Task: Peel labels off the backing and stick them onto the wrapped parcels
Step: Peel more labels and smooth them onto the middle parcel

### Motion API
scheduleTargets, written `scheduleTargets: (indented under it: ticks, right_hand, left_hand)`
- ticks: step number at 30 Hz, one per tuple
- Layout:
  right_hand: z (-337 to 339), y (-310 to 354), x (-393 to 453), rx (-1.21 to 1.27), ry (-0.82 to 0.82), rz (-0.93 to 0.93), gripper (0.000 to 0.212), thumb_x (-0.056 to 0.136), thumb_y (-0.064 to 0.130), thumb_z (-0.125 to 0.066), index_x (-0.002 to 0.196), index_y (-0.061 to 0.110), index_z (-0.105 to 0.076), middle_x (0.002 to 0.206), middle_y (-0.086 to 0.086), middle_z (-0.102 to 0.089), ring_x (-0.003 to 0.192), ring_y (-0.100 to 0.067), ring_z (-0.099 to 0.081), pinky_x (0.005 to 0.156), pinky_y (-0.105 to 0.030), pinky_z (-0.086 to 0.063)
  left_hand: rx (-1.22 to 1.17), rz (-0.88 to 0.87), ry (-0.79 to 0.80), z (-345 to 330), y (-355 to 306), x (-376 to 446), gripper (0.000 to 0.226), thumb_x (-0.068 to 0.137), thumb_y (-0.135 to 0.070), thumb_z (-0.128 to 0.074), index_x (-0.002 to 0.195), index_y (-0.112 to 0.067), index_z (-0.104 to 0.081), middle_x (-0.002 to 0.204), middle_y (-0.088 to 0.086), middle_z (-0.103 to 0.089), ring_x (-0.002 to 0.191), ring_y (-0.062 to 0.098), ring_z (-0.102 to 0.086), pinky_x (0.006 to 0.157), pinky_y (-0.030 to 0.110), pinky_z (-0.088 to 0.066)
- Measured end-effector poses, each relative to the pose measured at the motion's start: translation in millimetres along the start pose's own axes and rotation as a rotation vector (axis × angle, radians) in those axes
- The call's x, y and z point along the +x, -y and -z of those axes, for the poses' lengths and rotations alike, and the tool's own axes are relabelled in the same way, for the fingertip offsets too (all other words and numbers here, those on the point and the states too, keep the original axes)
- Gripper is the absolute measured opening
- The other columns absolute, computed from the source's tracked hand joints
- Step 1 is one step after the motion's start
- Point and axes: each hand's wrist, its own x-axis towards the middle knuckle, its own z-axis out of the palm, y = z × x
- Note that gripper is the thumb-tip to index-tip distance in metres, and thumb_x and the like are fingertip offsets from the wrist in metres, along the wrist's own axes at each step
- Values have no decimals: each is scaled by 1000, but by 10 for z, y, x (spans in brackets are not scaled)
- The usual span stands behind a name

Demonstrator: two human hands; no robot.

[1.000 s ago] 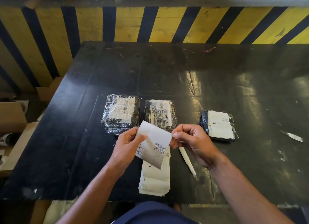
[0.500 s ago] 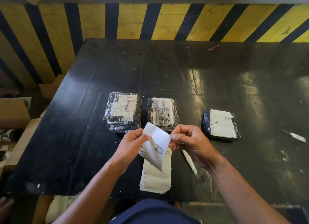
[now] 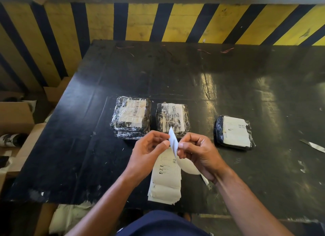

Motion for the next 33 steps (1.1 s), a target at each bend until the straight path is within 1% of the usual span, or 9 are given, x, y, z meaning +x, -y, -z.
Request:
scheduleTargets:
  ticks: [2, 4, 10, 13, 16, 18, 21, 27, 33]
  right_hand:
    - [-7, -4, 5, -4, 5, 3, 6, 83, 9, -76, 78, 9, -74, 71, -15, -69, 64, -18, -61, 67, -28, -54]
    - [-8, -10, 13, -10, 20, 6, 8, 86, 8, -79, 80, 7, -74, 73, -16, -67, 66, -20, -60, 68, -30, -54]
    - [-5, 10, 20, -32, 40, -26, 8, 86, 12, -76, 82, 6, -76, 74, -16, -65, 68, -21, -57, 71, -32, -51]
    - [-2, 6, 13, -47, 40, -51, 7, 89, 9, -74, 86, 4, -76, 77, -17, -66, 69, -20, -59, 72, -31, -53]
    - [-27, -13, 16, -46, 18, -64, 6, 89, 8, -74, 84, 5, -75, 77, -17, -67, 67, -17, -60, 71, -29, -53]
    - [-28, -47, 30, -51, -44, -83, 12, 93, 6, -70, 81, 7, -72, 73, -14, -66, 66, -16, -59, 72, -30, -51]
    - [15, -97, 55, -52, -160, -119, 19, 100, 5, -59, 83, 10, -64, 70, -7, -64, 68, -14, -59, 72, -32, -46]
    - [238, -211, 107, 59, -337, -138, 23, 103, 4, -51, 84, 6, -63, 76, -10, -70, 70, -16, -65, 73, -33, -46]
    - [621, -269, 117, 317, -496, -191, 13, 101, 2, -53, 102, -2, -65, 87, -19, -74, 77, -25, -70, 78, -35, -54]
  left_hand:
    - [-45, -17, 100, -18, -30, -13, 26, 89, -34, -79, 110, -19, -74, 105, 9, -76, 103, 30, -73, 92, 39, -61]
    - [-62, -16, 140, -31, -43, -16, 32, 87, -37, -82, 110, -16, -75, 106, 12, -77, 104, 34, -74, 94, 46, -61]
    - [-92, 15, 139, 1, -35, -26, 26, 88, -19, -79, 109, -4, -77, 101, 12, -81, 100, 28, -78, 93, 36, -61]
    - [-97, 59, 113, 5, -8, -26, 23, 88, -24, -77, 105, -8, -80, 98, 10, -81, 97, 23, -78, 90, 33, -61]
    - [-143, 118, 80, 4, 56, -5, 19, 89, -27, -78, 97, -10, -79, 96, 13, -79, 91, 24, -73, 93, 39, -60]
    - [-222, 177, 44, 2, 114, 20, 8, 95, -18, -74, 91, -11, -77, 91, 14, -76, 88, 25, -69, 94, 45, -57]
    - [-381, 271, -83, 4, 159, 58, 19, 100, -6, -64, 84, -12, -71, 88, 13, -73, 84, 24, -68, 90, 42, -56]
    - [-548, 361, -302, 150, 296, 112, 12, 104, -8, -58, 110, -1, -64, 105, 16, -79, 96, 26, -76, 82, 36, -62]
    - [-570, 347, -469, 376, 354, 186, 11, 106, -7, -54, 108, -1, -63, 109, 16, -80, 103, 27, -77, 89, 38, -59]
